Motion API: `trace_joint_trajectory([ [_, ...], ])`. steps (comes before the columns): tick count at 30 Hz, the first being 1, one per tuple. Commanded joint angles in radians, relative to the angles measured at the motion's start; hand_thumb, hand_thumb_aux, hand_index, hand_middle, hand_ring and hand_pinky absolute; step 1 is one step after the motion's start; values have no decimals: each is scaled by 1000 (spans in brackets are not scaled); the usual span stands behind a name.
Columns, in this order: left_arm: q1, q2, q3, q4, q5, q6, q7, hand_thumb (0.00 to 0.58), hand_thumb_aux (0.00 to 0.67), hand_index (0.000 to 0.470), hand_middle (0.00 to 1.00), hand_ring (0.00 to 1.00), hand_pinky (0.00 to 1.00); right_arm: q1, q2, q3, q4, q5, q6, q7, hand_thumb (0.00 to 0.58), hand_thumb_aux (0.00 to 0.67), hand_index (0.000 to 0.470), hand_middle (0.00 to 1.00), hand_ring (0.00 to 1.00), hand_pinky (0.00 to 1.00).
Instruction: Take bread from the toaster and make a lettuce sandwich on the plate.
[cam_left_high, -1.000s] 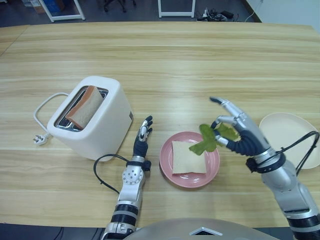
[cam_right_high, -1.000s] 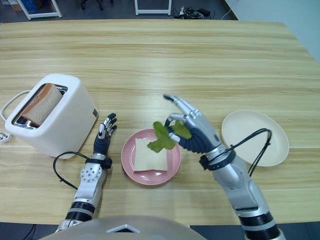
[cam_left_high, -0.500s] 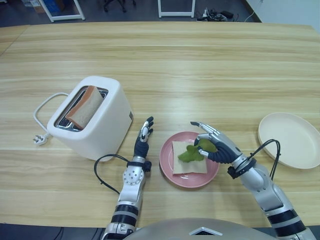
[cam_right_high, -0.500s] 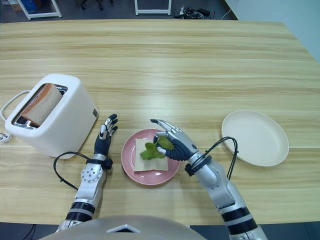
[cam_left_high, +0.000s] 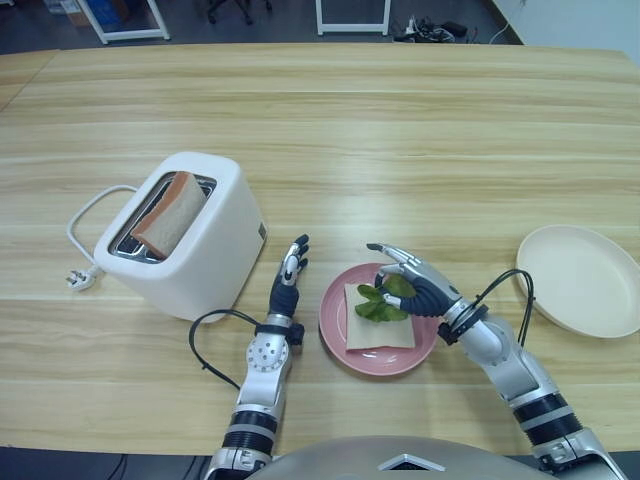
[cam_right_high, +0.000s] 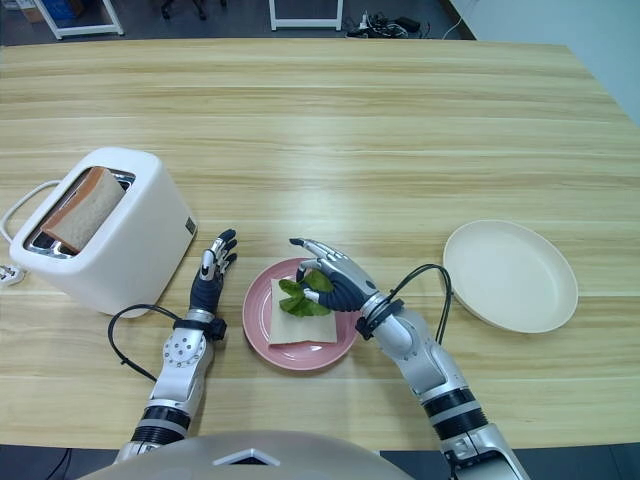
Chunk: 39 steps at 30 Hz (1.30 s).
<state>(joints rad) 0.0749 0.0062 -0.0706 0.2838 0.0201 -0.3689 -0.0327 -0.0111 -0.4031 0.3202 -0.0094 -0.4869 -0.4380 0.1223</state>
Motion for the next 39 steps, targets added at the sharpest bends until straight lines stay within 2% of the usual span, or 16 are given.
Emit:
trace_joint_trajectory([
  [1, 3, -5, -5, 19, 14, 16, 2, 0, 0, 0, 0, 0, 0, 79, -62, -81, -178, 83, 7, 57, 580, 670, 470, 0, 0, 0],
  [6, -15, -10, -4, 48, 18, 9, 8, 0, 0, 0, 0, 0, 0, 191, -146, -214, -410, 277, 29, 154, 580, 670, 470, 0, 0, 0],
  [10, -37, -11, -4, 77, 20, 1, 7, 0, 0, 0, 0, 0, 0, 245, -179, -277, -477, 354, 36, 204, 580, 670, 470, 0, 0, 0],
  [17, -46, -4, -2, 95, 19, -8, 0, 0, 0, 0, 0, 0, 0, 292, -141, -209, -449, 344, 32, 249, 580, 670, 470, 0, 0, 0],
  [24, -31, -9, -10, 87, 24, -3, 0, 0, 0, 0, 0, 0, 0, 210, -82, -98, -259, 237, 18, 248, 580, 670, 470, 0, 0, 0],
  [31, -20, -14, -15, 79, 27, 1, 5, 0, 0, 0, 0, 0, 0, 49, -37, -75, -32, 128, -3, 181, 580, 670, 470, 0, 0, 0],
  [35, -17, -18, -18, 81, 30, 2, 8, 0, 0, 0, 0, 0, 0, -14, -11, -52, 29, 108, -19, 167, 580, 670, 470, 0, 0, 0],
  [39, -13, -20, -20, 80, 33, 5, 8, 0, 0, 0, 0, 0, 0, -28, 0, -14, 54, 89, -41, 170, 580, 670, 470, 0, 0, 0],
])
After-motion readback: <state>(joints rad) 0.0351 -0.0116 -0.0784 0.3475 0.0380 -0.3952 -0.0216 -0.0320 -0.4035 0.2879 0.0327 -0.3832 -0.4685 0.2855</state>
